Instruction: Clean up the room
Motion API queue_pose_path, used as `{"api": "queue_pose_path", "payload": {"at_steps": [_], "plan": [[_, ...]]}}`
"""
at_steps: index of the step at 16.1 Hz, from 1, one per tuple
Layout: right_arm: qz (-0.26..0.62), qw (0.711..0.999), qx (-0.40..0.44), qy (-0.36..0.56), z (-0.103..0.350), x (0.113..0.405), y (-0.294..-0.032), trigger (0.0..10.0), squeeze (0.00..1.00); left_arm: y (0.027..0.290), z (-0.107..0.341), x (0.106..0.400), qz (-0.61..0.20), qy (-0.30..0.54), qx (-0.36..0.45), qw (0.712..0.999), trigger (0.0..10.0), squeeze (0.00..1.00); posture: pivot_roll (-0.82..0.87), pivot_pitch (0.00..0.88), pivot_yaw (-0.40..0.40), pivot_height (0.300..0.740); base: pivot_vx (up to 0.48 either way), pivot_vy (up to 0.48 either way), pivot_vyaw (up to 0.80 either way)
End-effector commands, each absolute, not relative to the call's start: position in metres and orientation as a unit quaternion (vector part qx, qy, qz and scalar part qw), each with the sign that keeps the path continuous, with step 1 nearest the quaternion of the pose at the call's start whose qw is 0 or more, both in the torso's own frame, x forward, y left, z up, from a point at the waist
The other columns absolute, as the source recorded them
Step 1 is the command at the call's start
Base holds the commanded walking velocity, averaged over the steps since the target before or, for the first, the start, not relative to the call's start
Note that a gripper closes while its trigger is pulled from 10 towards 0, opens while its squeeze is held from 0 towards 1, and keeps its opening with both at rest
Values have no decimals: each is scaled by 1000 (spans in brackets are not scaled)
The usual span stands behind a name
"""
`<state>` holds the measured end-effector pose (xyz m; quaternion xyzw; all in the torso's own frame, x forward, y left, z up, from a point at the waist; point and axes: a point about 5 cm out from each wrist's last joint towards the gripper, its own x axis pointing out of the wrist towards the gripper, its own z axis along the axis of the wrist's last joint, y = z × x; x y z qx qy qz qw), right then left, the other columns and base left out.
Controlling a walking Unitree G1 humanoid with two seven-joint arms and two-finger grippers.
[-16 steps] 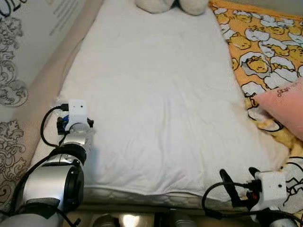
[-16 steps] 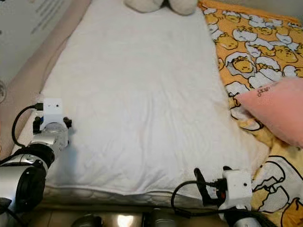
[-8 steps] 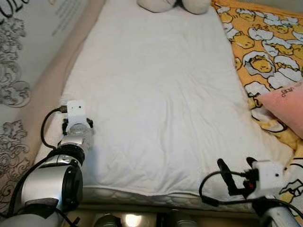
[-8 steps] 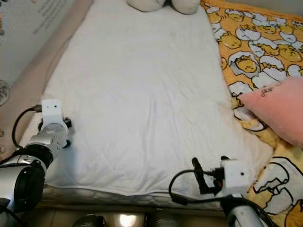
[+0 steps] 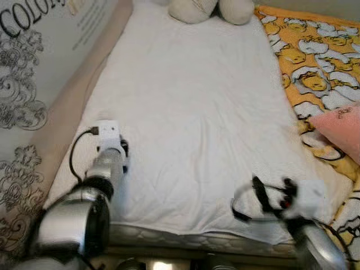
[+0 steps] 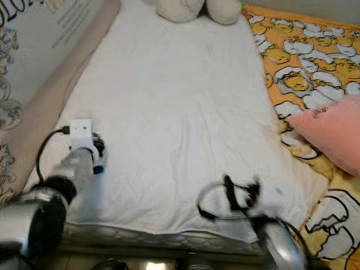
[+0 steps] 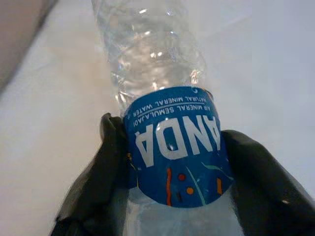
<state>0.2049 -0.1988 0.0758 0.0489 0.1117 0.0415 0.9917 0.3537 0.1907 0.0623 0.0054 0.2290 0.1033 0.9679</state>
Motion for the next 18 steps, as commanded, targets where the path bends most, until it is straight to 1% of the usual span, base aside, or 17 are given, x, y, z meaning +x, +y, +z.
{"api": "queue_pose_path", "payload": {"at_steps": [1,2,4,5,6,7,8,9,10,11,12,15,18], "plan": [[47,994,36,96,78,211,-198,10000,569,190,69,355,82,182,6,980,0,0,-55,0,-43,740,0,0,0],[57,995,28,82,82,222,-192,10000,565,191,73,349,67,132,7,989,0,0,10,0,-62,740,0,0,0],[77,996,19,36,98,245,-180,10000,533,197,93,326,47,38,3,998,0,0,73,0,-95,740,0,0,0],[81,996,22,27,102,250,-178,10000,529,199,101,321,39,10,13,999,0,0,97,0,-105,740,0,0,0],[95,995,21,12,106,260,-173,10000,529,198,121,309,17,-50,31,998,0,0,109,0,-113,740,0,0,0],[100,995,20,9,106,264,-172,10000,533,198,128,303,11,-71,35,997,0,0,145,0,-135,740,0,0,0],[79,995,64,-8,106,273,-180,10000,514,193,137,269,-2,-91,26,996,0,0,193,0,-160,740,0,0,0],[76,996,55,-2,100,275,-180,10000,522,190,128,264,-1,-64,13,998,0,0,203,0,-166,740,0,0,0],[80,995,52,3,97,276,-177,10000,522,188,121,267,0,-45,8,999,0,0,208,0,-169,740,0,0,0],[85,995,49,9,93,279,-172,10000,522,187,118,270,0,-35,5,999,9020,0,211,0,-170,740,0,0,0],[87,995,50,10,91,282,-169,10000,525,185,117,272,-5,-29,5,1000,10000,0,211,0,-165,740,0,0,0],[78,996,51,8,87,291,-169,10000,533,187,115,271,-15,-4,30,999,10000,0,196,0,-139,740,0,0,0],[79,996,48,4,86,292,-171,10000,533,182,113,275,-32,6,29,999,10000,0,178,0,-125,740,0,0,0]]}}
